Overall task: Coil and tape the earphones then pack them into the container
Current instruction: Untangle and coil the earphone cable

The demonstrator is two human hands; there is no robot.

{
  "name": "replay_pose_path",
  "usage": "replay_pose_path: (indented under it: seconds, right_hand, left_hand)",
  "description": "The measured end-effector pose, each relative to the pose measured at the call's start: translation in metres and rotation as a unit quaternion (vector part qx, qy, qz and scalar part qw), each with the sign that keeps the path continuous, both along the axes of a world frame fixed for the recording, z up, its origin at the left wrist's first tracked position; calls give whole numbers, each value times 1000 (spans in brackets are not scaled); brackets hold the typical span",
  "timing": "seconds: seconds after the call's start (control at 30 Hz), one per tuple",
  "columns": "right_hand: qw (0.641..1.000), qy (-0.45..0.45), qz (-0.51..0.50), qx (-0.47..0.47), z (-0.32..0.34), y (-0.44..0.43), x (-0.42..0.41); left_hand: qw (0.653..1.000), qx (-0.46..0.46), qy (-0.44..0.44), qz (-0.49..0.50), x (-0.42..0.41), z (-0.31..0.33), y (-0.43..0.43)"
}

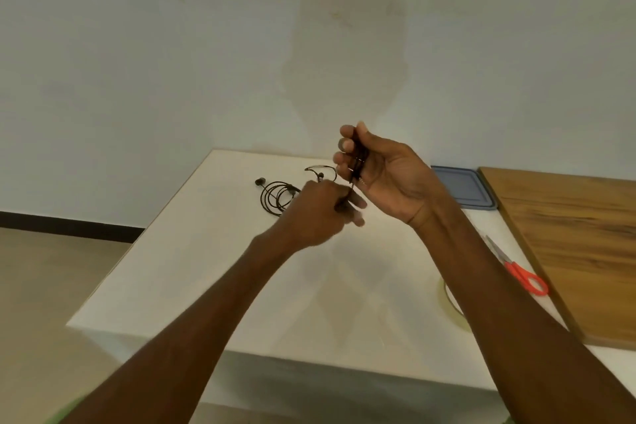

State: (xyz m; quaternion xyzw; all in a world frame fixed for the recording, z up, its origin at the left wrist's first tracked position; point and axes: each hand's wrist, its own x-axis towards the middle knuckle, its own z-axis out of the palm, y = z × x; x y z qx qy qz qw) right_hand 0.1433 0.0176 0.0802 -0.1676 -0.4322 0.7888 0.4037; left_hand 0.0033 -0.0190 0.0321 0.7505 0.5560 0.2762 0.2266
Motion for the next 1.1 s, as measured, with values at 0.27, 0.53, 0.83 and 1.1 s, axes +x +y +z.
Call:
replay_pose_path:
  seconds: [0.27, 0.53, 0.83, 1.1]
  right_hand:
    - [836, -362, -312, 269, -25, 12, -13]
    - [829, -502, -8, 248, -19, -3, -17]
    - [999, -18, 21, -29, -2, 17, 7]
    - [993, -33, 103, -42, -10, 7, -7]
  left_hand:
    - [999, 37, 28, 6, -12, 5, -9]
    - [947, 214, 116, 209, -55, 19, -4]
    - [982, 73, 27, 169, -55, 8, 2]
    - [981, 81, -147, 95, -38, 18, 4]
